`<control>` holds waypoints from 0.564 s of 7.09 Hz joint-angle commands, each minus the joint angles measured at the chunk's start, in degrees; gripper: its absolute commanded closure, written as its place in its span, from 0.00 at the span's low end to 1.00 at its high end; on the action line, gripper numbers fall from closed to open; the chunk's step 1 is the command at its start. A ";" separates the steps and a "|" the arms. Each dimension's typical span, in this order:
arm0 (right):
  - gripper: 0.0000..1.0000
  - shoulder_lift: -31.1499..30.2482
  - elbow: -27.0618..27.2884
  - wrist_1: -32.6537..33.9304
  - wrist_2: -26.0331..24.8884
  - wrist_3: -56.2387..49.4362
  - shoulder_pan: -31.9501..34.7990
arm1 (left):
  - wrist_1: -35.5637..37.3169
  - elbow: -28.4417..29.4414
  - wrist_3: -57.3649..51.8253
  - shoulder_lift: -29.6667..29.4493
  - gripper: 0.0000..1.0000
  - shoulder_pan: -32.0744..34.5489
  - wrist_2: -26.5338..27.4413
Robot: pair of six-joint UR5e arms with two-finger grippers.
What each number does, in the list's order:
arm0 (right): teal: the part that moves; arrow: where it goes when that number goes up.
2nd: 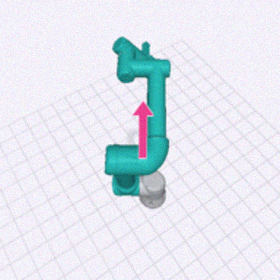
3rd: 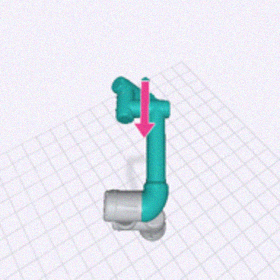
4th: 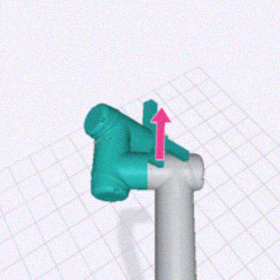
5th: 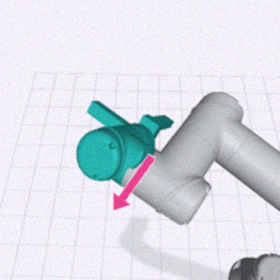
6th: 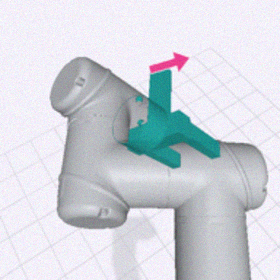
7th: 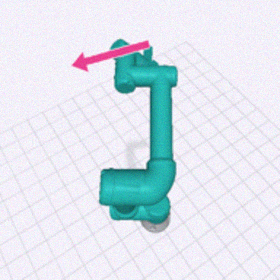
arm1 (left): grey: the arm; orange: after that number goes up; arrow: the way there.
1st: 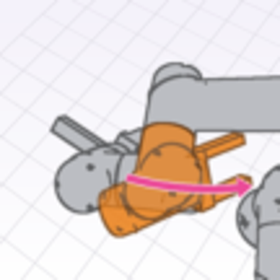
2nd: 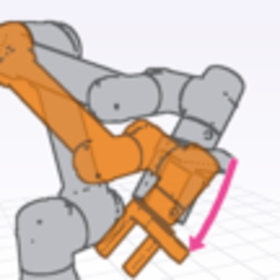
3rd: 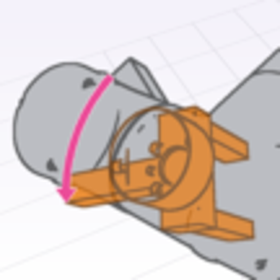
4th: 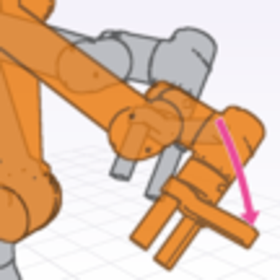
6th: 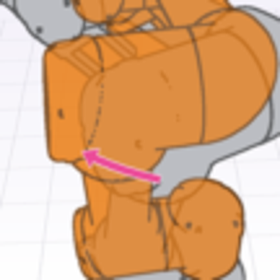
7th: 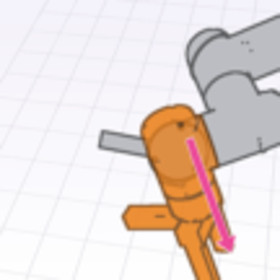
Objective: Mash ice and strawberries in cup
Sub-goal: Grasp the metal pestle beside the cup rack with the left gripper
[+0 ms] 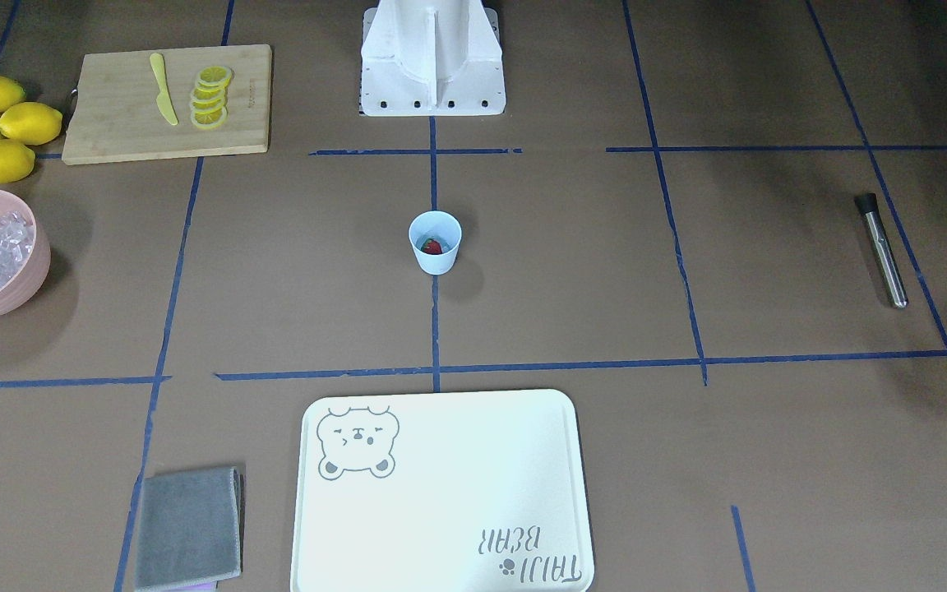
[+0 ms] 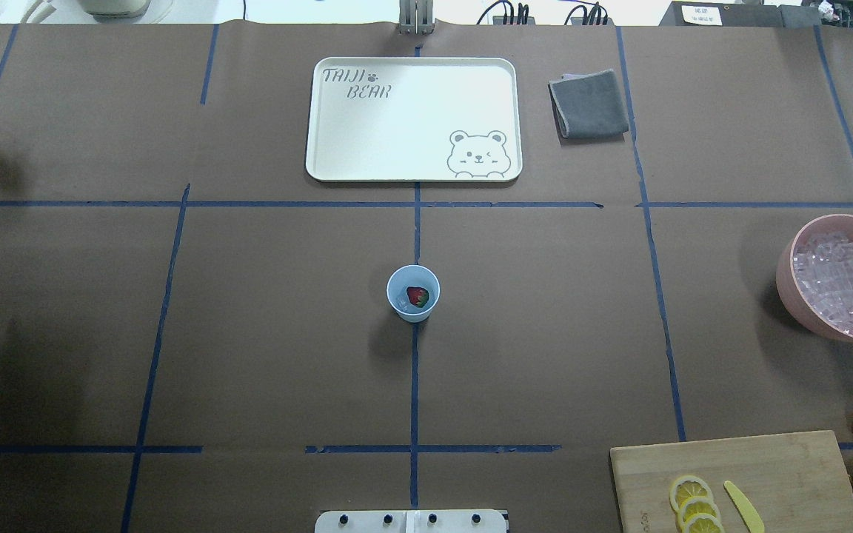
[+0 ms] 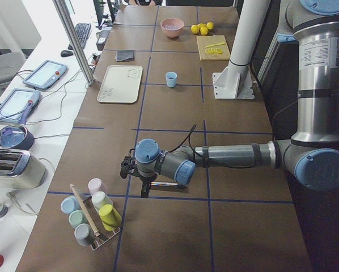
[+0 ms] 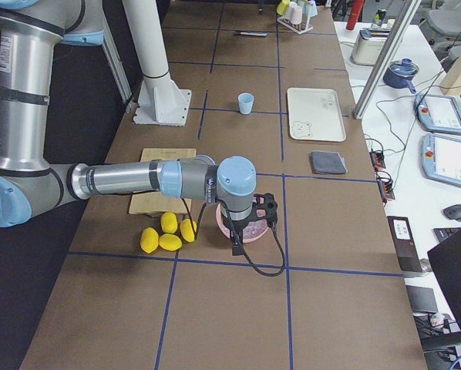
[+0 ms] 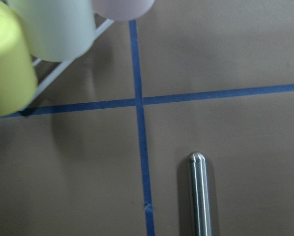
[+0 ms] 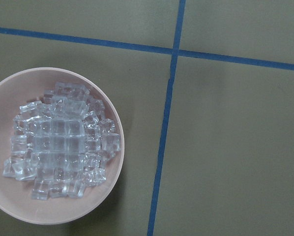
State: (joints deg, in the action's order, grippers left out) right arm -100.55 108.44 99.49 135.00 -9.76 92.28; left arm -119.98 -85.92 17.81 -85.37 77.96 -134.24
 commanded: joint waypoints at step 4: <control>0.01 0.00 -0.25 0.00 0.00 0.00 0.00 | -14.92 7.87 11.71 -0.59 0.01 -11.32 6.87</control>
State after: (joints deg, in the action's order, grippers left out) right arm -100.55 108.27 99.49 135.00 -9.76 92.28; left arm -133.08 -79.05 28.13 -85.78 68.59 -128.81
